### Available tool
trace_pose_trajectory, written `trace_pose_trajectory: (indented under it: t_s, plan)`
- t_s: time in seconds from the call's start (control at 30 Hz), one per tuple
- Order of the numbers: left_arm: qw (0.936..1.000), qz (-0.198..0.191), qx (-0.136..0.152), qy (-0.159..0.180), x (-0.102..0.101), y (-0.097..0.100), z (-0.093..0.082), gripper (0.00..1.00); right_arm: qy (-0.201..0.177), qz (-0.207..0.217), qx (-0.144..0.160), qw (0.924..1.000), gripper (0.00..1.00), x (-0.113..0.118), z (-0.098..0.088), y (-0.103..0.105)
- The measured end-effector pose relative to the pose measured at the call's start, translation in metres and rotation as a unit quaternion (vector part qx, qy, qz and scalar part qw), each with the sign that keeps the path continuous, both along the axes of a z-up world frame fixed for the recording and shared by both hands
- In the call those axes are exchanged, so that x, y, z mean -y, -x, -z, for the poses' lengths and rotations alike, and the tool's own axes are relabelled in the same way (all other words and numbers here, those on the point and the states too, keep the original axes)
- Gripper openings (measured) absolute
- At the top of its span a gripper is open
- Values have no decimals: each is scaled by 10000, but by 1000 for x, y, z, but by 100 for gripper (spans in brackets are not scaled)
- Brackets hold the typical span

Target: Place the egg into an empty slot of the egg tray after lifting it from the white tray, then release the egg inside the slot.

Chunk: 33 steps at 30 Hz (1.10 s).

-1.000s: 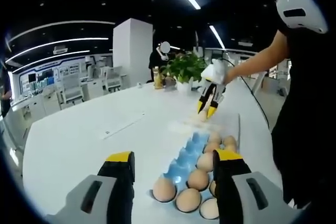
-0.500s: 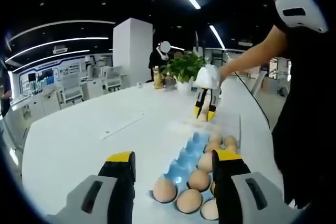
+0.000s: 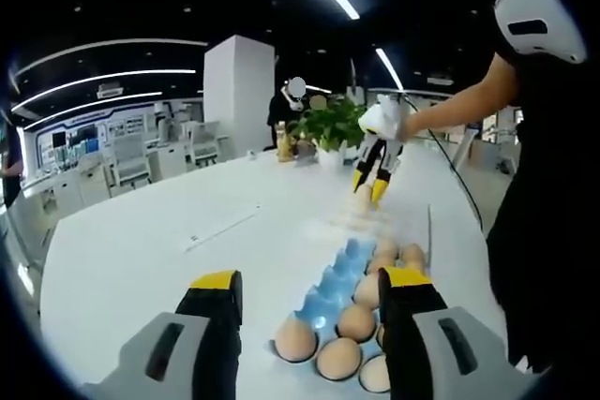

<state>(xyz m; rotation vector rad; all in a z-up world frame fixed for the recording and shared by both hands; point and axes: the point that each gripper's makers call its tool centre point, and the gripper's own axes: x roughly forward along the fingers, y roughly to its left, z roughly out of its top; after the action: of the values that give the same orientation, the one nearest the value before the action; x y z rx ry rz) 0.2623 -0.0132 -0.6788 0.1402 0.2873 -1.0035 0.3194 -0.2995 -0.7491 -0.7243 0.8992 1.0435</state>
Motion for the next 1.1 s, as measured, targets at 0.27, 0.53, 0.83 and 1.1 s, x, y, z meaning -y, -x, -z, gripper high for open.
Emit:
trace_pose_trajectory:
  t_s: [0.27, 0.53, 0.83, 1.1]
  plan:
    - [10000, 16, -26, -12, 2, 2, 4, 60, -51, 15, -67, 10000, 24, -5, 5, 9]
    - [10000, 20, -63, -2, 2, 3, 4, 63, -236, -157, -41, 9996, 24, -25, 3, 10]
    - [10000, -4, -68, -7, -1, 3, 4, 66, -336, -262, -21, 9991, 24, -38, -1, 11]
    - [10000, -37, -82, -44, -2, 2, 5, 69, -396, -407, -9, 9984, 24, -53, 1, 12]
